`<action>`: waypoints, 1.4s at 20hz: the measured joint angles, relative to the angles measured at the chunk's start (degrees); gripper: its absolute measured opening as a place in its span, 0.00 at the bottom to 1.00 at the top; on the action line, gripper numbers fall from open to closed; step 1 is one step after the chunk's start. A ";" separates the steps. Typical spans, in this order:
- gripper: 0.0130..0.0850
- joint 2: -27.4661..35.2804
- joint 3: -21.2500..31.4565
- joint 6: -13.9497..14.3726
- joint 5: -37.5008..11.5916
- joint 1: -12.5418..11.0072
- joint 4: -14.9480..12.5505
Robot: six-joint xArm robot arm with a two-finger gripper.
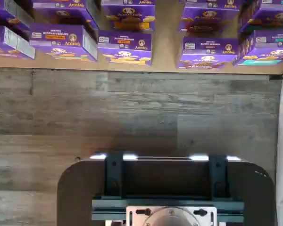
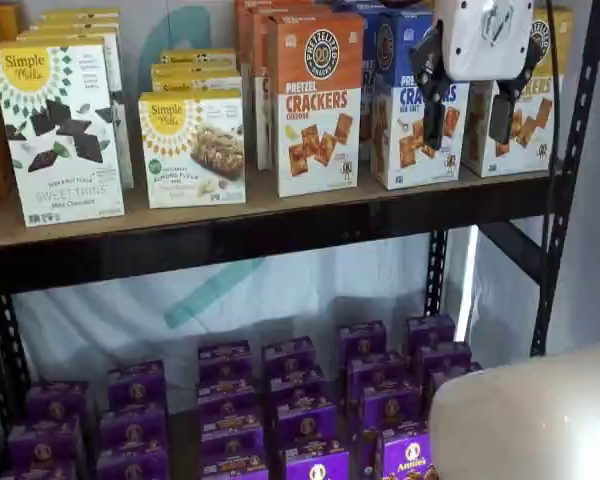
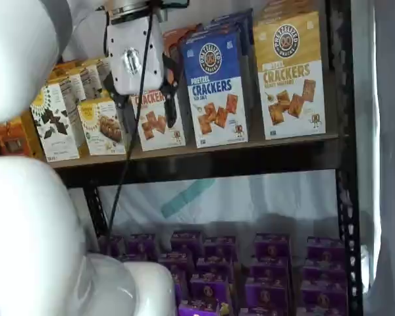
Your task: Retrieve the yellow and white box located on the top shelf, the sixth one from the left
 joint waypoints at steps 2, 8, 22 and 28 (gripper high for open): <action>1.00 -1.25 1.16 -1.01 -1.97 -1.84 1.96; 1.00 -1.27 1.90 -1.40 -2.71 -1.81 1.28; 1.00 2.93 2.56 -19.94 -15.36 -20.14 0.11; 1.00 6.87 0.06 -26.11 -17.50 -26.63 2.62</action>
